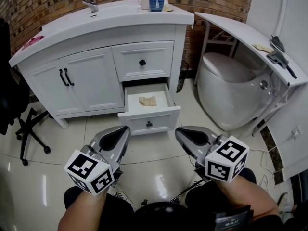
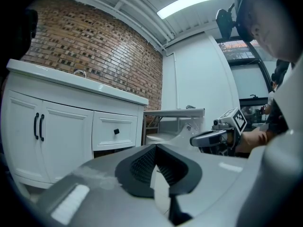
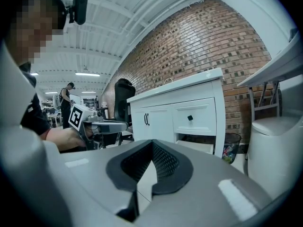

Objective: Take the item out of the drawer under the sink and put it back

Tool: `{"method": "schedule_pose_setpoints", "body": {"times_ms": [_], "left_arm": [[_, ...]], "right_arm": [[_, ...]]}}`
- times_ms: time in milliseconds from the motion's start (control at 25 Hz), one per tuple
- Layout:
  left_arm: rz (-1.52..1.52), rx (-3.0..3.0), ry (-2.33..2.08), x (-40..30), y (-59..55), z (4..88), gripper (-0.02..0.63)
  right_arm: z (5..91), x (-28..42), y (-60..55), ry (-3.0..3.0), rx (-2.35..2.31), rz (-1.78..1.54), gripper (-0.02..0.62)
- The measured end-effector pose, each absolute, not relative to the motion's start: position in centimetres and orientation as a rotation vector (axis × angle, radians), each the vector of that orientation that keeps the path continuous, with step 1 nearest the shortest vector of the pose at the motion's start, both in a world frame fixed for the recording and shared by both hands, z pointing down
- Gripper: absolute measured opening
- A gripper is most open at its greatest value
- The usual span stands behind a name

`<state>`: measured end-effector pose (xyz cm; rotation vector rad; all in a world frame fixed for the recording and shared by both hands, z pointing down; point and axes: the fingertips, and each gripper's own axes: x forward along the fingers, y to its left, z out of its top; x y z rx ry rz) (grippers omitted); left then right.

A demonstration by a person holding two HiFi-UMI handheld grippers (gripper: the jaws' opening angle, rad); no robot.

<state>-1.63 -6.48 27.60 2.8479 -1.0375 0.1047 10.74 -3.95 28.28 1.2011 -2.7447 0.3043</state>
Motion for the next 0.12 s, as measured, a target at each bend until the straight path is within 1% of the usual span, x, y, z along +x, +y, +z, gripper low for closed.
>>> {"method": "schedule_pose_setpoints", "body": {"times_ms": [120], "left_arm": [[0.108,2.857,-1.018,-1.53,-6.52,27.53,0.003]], "right_arm": [[28.22,10.72,-3.98,-2.734,1.215,0.301,0.006]]}}
